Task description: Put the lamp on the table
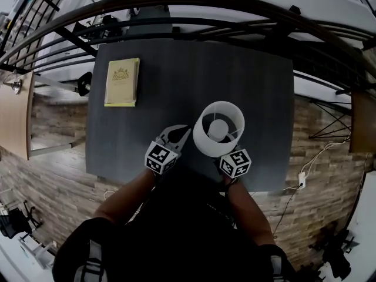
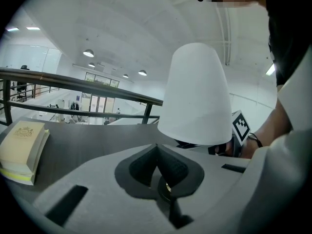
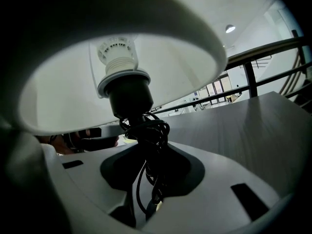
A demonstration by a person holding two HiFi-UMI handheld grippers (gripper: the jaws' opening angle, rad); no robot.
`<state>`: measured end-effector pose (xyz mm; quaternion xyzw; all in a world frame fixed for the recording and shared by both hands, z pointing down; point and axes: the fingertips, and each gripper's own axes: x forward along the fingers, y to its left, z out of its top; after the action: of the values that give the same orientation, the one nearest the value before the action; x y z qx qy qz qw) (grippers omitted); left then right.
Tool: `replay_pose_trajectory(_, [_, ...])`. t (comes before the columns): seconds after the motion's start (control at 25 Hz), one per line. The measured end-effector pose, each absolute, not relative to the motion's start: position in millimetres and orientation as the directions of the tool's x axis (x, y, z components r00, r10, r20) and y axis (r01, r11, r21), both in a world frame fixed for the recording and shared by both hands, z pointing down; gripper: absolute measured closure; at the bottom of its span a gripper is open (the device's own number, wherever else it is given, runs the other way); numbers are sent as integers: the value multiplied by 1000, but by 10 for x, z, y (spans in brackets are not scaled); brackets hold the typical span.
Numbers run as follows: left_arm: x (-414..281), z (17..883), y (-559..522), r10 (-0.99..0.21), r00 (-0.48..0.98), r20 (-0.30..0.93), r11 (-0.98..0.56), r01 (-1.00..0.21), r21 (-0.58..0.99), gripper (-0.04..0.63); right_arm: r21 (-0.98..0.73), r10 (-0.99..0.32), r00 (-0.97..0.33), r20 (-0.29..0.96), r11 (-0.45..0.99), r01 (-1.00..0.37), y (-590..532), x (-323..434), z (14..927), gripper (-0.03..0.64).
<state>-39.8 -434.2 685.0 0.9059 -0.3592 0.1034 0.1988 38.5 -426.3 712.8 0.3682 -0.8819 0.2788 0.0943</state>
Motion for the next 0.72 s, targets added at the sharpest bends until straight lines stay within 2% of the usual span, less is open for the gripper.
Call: replay_pose_trajectory(0.72, [-422,6910,-4268,-594,720,358,-666,-690,283,586,-393,-602,-720,345,604,-694,-4274,387,7284,508])
